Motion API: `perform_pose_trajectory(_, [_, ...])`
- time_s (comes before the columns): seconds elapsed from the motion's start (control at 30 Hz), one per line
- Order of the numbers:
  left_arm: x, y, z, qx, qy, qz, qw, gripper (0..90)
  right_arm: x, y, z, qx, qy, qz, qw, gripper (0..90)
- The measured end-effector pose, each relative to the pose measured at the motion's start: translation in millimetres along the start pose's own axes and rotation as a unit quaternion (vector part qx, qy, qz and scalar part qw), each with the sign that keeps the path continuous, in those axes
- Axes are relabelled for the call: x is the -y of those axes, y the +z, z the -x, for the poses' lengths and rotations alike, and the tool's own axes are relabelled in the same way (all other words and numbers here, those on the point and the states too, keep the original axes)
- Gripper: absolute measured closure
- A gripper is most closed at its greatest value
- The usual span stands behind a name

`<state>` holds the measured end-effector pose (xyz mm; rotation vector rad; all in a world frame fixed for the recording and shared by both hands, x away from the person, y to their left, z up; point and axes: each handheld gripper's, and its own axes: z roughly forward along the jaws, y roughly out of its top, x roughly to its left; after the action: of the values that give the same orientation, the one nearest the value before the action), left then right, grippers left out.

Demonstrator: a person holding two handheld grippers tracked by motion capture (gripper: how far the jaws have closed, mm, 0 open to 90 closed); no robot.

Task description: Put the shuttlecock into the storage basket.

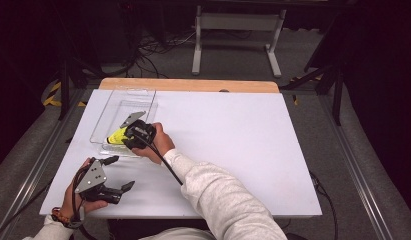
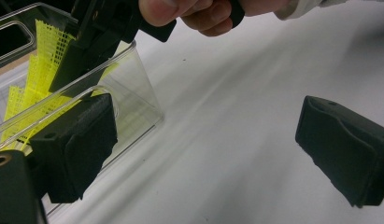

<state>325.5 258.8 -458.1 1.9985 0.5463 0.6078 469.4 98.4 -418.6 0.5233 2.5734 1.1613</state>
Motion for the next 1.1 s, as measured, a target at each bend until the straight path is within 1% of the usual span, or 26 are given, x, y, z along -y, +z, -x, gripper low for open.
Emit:
perform_pose_trajectory(0.13, [-0.1, 0.4, 0.2, 0.000, 0.001, -0.001, 1.0000, 6.5, 0.3, -3.8, -3.8, 0.009, -0.015, 0.002, 0.9999, 62.0])
perform_pose_trajectory(0.17, [-0.1, 0.6, 0.3, 0.000, 0.001, -0.002, 1.0000, 6.5, 0.4, -5.4, -5.3, 0.017, -0.021, 0.005, 0.9996, 61.4])
perform_pose_trajectory(0.27, [0.0, 0.9, 0.2, -0.001, 0.002, -0.003, 1.0000, 6.6, 0.1, -8.9, -8.6, 0.030, -0.037, 0.008, 0.9988, 60.8])
perform_pose_trajectory(0.4, [0.1, 0.8, 0.4, -0.001, 0.002, -0.001, 1.0000, 6.6, 0.6, -12.5, -8.4, 0.035, -0.037, 0.012, 0.9986, 58.4])
perform_pose_trajectory(0.63, [0.3, 0.3, 0.1, -0.002, 0.004, -0.004, 1.0000, 6.5, 2.4, -19.1, -9.7, 0.038, -0.038, 0.017, 0.9984, 57.8])
perform_pose_trajectory(0.87, [0.3, 0.3, -0.2, -0.002, 0.005, -0.005, 1.0000, 6.6, 2.9, -24.4, -10.9, 0.043, -0.044, 0.020, 0.9979, 56.6])
perform_pose_trajectory(1.1, [0.5, 0.3, -0.1, -0.002, 0.003, -0.004, 1.0000, 6.5, 2.6, -31.6, -10.7, 0.043, -0.046, 0.028, 0.9976, 55.8])
